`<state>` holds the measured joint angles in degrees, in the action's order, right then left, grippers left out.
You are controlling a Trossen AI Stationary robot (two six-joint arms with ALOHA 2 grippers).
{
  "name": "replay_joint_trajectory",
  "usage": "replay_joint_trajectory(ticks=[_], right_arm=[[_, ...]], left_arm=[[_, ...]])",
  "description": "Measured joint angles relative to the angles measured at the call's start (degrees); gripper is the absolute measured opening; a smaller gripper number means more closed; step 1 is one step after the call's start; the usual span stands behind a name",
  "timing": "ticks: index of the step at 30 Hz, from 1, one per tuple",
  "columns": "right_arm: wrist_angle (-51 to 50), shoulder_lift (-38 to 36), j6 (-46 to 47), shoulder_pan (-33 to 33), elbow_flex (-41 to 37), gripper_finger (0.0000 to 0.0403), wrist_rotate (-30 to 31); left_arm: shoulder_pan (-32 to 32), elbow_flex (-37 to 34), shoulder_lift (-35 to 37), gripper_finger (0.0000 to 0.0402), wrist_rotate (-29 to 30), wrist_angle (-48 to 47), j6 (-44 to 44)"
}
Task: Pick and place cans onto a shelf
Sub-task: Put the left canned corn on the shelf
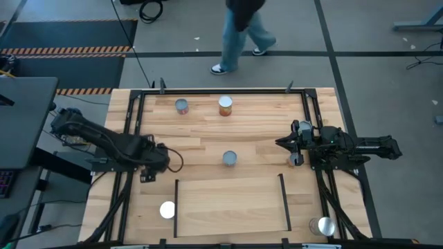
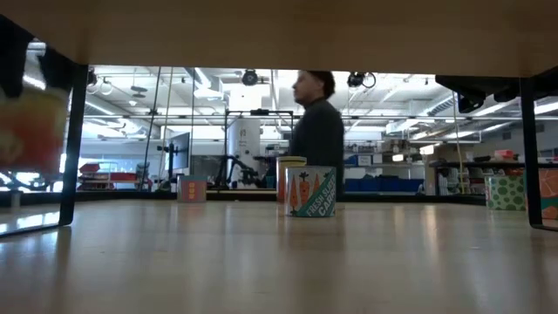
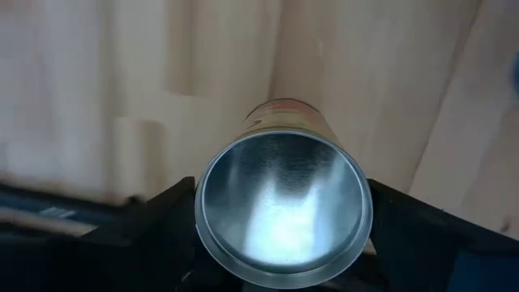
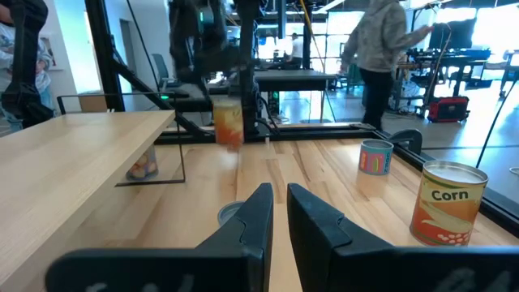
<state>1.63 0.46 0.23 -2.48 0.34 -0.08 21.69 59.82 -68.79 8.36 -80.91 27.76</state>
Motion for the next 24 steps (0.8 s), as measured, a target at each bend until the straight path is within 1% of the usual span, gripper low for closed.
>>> replay_joint_trajectory(ticks=[2, 5, 8, 11, 14, 16, 19, 21, 24], right_arm=[[0.00, 0.01, 0.00, 0.02, 0.02, 0.0047, -0.02], [0.00, 0.00, 0.00, 0.01, 0.01, 0.0047, -0.01], [-0.01, 0.01, 0.00, 0.00, 0.02, 0.0047, 0.00], [0.00, 0.01, 0.00, 0.02, 0.00, 0.0047, -0.02], [0.00, 0.01, 0.01, 0.02, 0.00, 0.0047, 0.00], [0.02, 0.01, 0.00, 0.01, 0.02, 0.0047, -0.02], [0.00, 0.01, 0.00, 0.01, 0.00, 0.0047, -0.01], [0.00, -0.01, 0.00, 0.00, 0.02, 0.0047, -0.02], [0.00, 0.00, 0.00, 0.01, 0.01, 0.0047, -0.02]], left_arm=[[0.00, 6.87, 0.04, 0.0315, 1.00, -4.14, -0.29], [-0.26, 18.37, 0.02, 0.0315, 3.19, -6.96, 0.06], [-1.11, 29.68, 0.06, 0.0315, 6.08, -6.58, 0.65], [-1.42, 38.46, -0.21, 0.0317, 8.09, -5.14, -0.05], [-0.90, 43.95, -1.37, 0.0316, 7.64, -1.79, -1.49], [-0.01, 46.26, -3.10, 0.0316, 5.70, 0.82, -3.14], [2.23, 49.60, -7.69, 0.0316, 2.81, 3.30, -6.12], [3.72, 52.58, -12.00, 0.0316, 1.06, 2.58, -8.46], [5.17, 57.03, -18.41, 0.0316, 0.62, -2.78, -10.09]])
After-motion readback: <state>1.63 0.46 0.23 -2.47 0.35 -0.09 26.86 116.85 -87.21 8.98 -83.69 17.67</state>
